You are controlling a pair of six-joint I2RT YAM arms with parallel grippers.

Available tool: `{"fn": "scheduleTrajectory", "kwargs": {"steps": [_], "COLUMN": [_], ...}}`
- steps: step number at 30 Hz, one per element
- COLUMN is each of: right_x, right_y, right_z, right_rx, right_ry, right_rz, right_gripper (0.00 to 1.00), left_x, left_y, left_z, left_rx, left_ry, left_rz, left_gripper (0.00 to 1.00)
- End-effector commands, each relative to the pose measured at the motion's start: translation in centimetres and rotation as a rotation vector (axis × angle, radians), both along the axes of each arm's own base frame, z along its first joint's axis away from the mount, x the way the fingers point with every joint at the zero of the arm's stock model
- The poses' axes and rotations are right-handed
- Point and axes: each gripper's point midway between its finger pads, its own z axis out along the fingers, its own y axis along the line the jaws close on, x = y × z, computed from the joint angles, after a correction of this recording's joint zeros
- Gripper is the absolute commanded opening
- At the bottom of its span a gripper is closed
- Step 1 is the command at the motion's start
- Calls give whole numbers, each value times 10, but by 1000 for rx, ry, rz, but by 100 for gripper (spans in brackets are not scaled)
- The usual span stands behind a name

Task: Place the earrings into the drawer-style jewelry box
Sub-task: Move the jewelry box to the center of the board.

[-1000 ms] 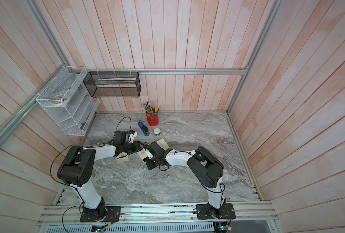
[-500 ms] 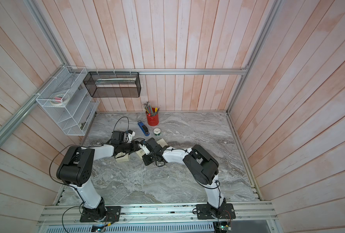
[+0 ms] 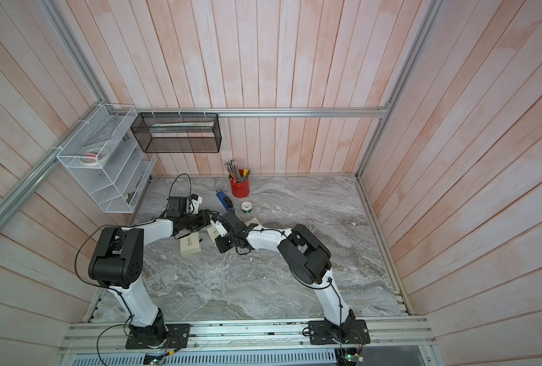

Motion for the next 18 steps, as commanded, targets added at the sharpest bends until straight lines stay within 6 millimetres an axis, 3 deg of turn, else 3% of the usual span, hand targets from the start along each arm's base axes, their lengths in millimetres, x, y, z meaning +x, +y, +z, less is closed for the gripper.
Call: {"fn": "scheduleTrajectory", "kwargs": {"steps": [1, 8, 14, 18], "right_x": [10, 4, 3, 16], "right_y": [9, -3, -36, -75], "right_z": [2, 23, 68, 104], "right_rx": [24, 42, 72, 139], "right_ry": [-27, -56, -156, -234], "right_rz": [7, -9, -85, -210], "right_gripper": [0, 0, 18, 37], "left_x": [2, 6, 2, -11], "left_y": [15, 21, 31, 30], "left_z": [-14, 6, 42, 68], "left_rx": [6, 6, 50, 66], "left_ry": [55, 13, -66, -131], "left_rz": [47, 68, 119, 124], "left_gripper": [60, 60, 73, 78]}}
